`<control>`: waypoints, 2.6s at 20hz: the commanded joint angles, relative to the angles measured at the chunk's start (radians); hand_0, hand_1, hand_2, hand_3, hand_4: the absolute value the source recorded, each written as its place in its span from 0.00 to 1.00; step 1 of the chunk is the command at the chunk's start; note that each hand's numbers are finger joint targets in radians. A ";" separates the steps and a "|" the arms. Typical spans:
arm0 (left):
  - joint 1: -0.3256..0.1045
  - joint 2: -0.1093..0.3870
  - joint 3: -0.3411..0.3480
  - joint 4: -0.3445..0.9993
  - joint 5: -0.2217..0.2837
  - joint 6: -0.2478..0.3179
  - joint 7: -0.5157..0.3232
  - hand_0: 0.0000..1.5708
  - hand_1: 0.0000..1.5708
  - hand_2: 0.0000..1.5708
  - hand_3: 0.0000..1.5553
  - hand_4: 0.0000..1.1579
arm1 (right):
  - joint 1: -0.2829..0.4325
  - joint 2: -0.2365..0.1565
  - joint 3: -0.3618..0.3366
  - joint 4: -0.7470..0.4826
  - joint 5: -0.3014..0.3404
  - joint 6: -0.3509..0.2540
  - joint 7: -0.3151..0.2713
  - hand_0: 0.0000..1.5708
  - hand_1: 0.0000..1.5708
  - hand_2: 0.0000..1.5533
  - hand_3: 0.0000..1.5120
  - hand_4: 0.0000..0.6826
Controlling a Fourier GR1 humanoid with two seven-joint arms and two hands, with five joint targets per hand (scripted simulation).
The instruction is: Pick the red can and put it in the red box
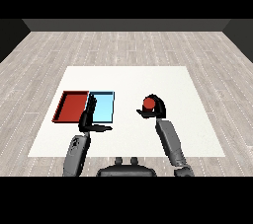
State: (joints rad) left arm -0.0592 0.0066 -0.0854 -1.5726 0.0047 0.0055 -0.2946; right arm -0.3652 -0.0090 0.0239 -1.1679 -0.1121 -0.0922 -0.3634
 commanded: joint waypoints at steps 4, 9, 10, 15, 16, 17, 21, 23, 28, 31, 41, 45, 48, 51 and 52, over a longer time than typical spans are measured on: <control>-0.080 -0.006 -0.177 0.045 0.043 0.105 0.063 0.00 0.00 0.00 0.00 0.00 | -0.018 0.009 0.130 -0.049 -0.042 -0.138 0.033 0.91 0.91 0.93 0.94 0.95; -0.202 -0.007 -0.160 0.098 0.082 0.136 0.109 0.00 0.00 0.00 0.00 0.00 | -0.044 0.009 0.215 -0.030 -0.103 -0.190 -0.023 0.91 0.91 0.93 0.94 0.96; -0.162 -0.007 -0.192 0.165 0.078 0.127 0.031 0.00 0.00 0.00 0.00 0.00 | 0.026 0.009 0.225 -0.135 -0.080 -0.200 0.015 0.91 0.91 0.93 0.94 0.96; -0.049 -0.007 -0.294 -0.005 0.047 0.151 0.100 0.00 0.00 0.00 0.00 0.00 | -0.045 0.009 0.208 -0.083 -0.069 -0.157 0.018 0.90 0.90 0.91 0.93 0.93; -0.214 -0.007 -0.321 0.186 0.138 0.249 0.028 0.00 0.00 0.00 0.00 0.00 | -0.008 0.009 0.293 -0.158 -0.070 -0.242 0.045 0.90 0.90 0.90 0.92 0.94; -0.125 -0.007 -0.342 0.046 0.079 0.238 0.105 0.00 0.00 0.00 0.00 0.00 | -0.048 0.009 0.352 -0.112 -0.111 -0.275 -0.004 0.89 0.89 0.90 0.92 0.93; -0.218 -0.007 -0.343 0.127 0.126 0.247 0.094 0.00 0.00 0.00 0.00 0.00 | -0.004 0.009 0.303 -0.180 -0.065 -0.208 0.048 0.88 0.88 0.91 0.93 0.91; -0.178 -0.007 -0.309 0.122 0.079 0.196 0.087 0.00 0.00 0.00 0.00 0.00 | -0.053 0.009 0.369 -0.114 -0.112 -0.268 0.002 0.89 0.89 0.91 0.93 0.90; -0.320 -0.007 -0.331 0.236 0.136 0.263 0.118 0.00 0.00 0.00 0.00 0.00 | -0.126 0.009 0.478 -0.010 -0.225 -0.360 -0.079 0.90 0.90 0.92 0.93 0.90; -0.287 -0.007 -0.386 0.214 0.116 0.317 0.132 0.00 0.00 0.00 0.00 0.00 | -0.090 0.009 0.445 -0.103 -0.189 -0.325 -0.029 0.91 0.91 0.92 0.93 0.92; -0.395 -0.007 -0.322 0.279 0.095 0.267 0.148 0.00 0.00 0.00 0.00 0.00 | -0.028 0.009 0.488 -0.204 -0.156 -0.330 0.016 0.92 0.92 0.92 0.91 0.87; -0.350 -0.006 -0.458 0.335 0.200 0.363 0.033 0.00 0.00 0.00 0.00 0.00 | -0.109 0.009 0.536 -0.204 -0.213 -0.393 0.057 0.93 0.93 0.93 0.92 0.85; -0.387 -0.006 -0.489 0.305 0.176 0.441 0.101 0.00 0.00 0.00 0.00 0.00 | -0.145 0.009 0.575 -0.159 -0.253 -0.446 0.004 0.93 0.93 0.94 0.93 0.77; -0.412 -0.005 -0.428 0.317 0.108 0.457 0.153 0.49 0.49 0.50 0.00 0.48 | -0.142 0.008 0.508 -0.123 -0.248 -0.352 -0.044 0.96 0.96 0.94 0.93 0.75; -0.397 -0.005 -0.439 0.415 0.142 0.450 0.032 0.46 0.46 0.48 0.16 0.59 | -0.134 0.008 0.558 -0.179 -0.223 -0.407 -0.001 0.97 0.97 0.94 0.93 0.76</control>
State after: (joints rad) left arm -0.4226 0.0287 -0.5142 -1.2869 0.1387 0.4165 -0.1830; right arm -0.4719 -0.0184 0.5559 -1.3394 -0.3279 -0.4786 -0.3694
